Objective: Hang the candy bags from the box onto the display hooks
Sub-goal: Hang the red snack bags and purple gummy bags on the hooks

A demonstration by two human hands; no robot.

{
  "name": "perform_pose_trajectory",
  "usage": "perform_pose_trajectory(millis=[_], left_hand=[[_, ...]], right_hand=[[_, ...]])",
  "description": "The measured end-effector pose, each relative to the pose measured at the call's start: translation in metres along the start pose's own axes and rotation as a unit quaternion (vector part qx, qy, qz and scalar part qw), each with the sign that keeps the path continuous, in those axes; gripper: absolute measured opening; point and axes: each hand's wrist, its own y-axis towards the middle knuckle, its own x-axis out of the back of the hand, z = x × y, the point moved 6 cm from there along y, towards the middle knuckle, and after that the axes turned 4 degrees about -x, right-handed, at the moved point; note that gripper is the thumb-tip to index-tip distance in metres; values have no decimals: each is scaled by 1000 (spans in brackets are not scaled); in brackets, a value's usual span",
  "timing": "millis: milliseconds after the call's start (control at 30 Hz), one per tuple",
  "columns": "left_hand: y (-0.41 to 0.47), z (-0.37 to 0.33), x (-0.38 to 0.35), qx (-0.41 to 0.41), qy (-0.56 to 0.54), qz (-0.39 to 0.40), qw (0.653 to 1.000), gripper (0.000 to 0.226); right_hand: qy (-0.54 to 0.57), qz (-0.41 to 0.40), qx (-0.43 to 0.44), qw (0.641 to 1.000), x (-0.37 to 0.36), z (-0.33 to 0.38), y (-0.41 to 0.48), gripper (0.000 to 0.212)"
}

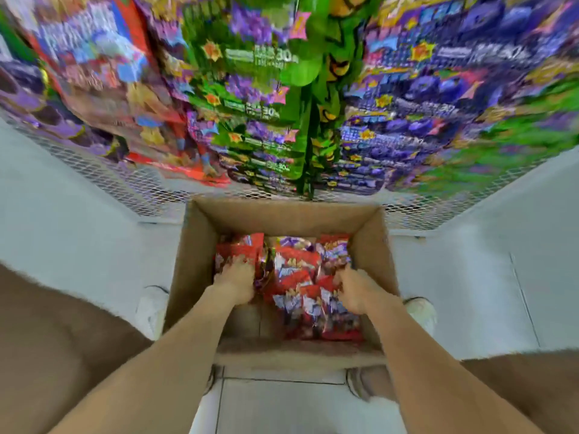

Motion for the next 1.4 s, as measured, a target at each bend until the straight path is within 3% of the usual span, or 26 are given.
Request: perform_pose_trajectory(millis=[100,167,233,333,500,600,733,900,1000,1133,1200,1267,1400], left_hand=[[16,14,-27,34,-52,-11,998,77],[16,9,-35,22,-91,-18,995,92],[13,3,-36,19,-113,-21,993,93],[6,-2,-31,30,-89,-42,995,84],[1,-4,-41,32,-67,11,997,99],[-5,-6,-39,38,-25,2,999,87],[-11,-11,-30,24,79,-27,996,57],[-15,-3,-19,16,-17,-33,999,30],[-24,0,-4,-10,-65,-48,997,28],[-43,-6,15,-72,-195,-15,978,17],[-57,-8,30,-104,-232,-20,967,12],[-68,-8,52,-133,-246,-39,959,7],[-90,-9,90,-162,-224,-83,957,8]], right_hand=[[-5,14,19,1000,-29,-1,11,45],[58,18,3,998,-50,-8,21,79],[47,18,2,999,-63,-7,25,107],[43,28,-7,999,-64,-3,23,118],[41,85,-26,995,-70,4,19,137],[-23,60,-32,997,-73,6,15,126],[-15,20,-7,1000,-68,9,9,78],[17,61,5,998,-42,18,7,40],[60,76,25,995,-25,28,0,45],[66,4,42,997,11,42,-21,69],[67,-12,66,996,26,53,-33,60],[62,-33,94,993,47,64,-50,33],[48,-47,112,991,93,93,-84,28]])
